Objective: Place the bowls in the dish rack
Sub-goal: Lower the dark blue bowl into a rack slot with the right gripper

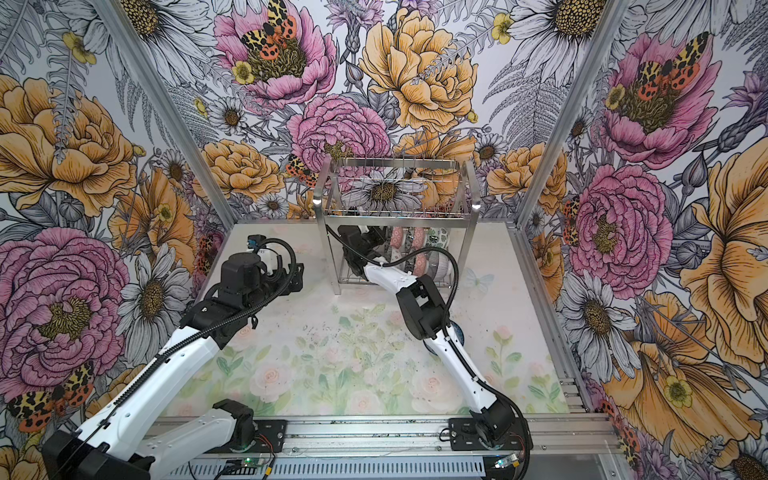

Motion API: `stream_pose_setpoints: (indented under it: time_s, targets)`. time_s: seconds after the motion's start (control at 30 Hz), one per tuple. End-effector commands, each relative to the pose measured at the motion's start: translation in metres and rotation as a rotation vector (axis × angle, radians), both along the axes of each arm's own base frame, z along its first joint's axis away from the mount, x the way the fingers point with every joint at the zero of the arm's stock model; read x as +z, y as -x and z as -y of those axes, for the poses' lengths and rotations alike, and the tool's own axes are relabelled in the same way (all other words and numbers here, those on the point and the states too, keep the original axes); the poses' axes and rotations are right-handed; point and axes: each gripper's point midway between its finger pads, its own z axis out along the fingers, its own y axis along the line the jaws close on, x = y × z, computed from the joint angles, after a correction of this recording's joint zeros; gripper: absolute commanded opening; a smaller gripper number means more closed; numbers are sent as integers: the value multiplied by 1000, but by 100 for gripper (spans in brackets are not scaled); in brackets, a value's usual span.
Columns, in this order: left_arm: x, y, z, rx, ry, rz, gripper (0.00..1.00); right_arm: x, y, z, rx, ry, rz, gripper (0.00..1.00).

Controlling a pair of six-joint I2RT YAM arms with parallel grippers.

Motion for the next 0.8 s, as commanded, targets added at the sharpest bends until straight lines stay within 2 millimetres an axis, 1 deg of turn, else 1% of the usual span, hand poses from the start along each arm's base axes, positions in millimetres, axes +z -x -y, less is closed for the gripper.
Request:
stream_pose_setpoints:
  time_s: [0.0, 0.33, 0.77]
  targets:
    - [1, -2, 1, -15, 10, 17, 99, -1, -2, -4, 5, -8, 1, 0]
    - [1, -1, 1, -13, 11, 18, 99, -15, -1, -10, 35, -8, -45, 0]
    - [2, -1, 0, -14, 14, 25, 99, -25, 1, -16, 63, 1, -79, 7]
